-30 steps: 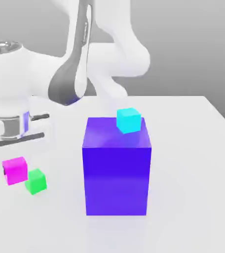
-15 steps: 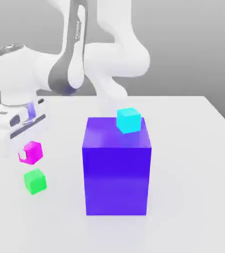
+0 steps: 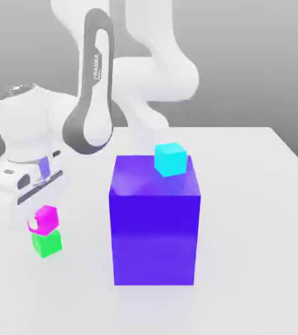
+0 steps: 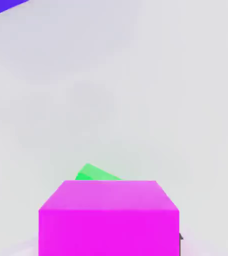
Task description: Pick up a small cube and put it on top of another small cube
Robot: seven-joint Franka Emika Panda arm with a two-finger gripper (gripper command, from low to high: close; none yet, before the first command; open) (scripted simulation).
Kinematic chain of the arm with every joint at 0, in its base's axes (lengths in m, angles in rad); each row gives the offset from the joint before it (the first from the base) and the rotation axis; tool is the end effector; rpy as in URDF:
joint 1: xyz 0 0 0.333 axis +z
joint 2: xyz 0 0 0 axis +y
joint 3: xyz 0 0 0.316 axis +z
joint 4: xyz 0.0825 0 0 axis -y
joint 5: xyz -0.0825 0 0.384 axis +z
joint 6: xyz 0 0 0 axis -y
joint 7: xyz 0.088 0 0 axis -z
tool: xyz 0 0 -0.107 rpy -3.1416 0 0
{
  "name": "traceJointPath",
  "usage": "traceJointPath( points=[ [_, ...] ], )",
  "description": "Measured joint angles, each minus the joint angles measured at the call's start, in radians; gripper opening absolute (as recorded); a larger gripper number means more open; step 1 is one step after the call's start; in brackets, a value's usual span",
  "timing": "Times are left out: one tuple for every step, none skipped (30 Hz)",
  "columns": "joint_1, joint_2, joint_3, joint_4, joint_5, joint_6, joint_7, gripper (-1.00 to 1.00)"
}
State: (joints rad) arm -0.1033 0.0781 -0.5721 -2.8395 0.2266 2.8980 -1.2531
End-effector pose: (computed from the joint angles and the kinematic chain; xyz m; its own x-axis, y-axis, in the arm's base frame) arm 0.2681 -0.2395 0.1816 0.9363 0.3512 0.0097 0.3513 -0.9362 -0.0072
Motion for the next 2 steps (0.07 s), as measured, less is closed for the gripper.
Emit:
traceJointPath(
  points=[
    [-0.006,0.015,0.01,-0.001,0.021,0.014,-0.015,1.0],
    [-0.006,0.015,0.01,-0.001,0.021,0.014,-0.015,1.0]
  ],
)
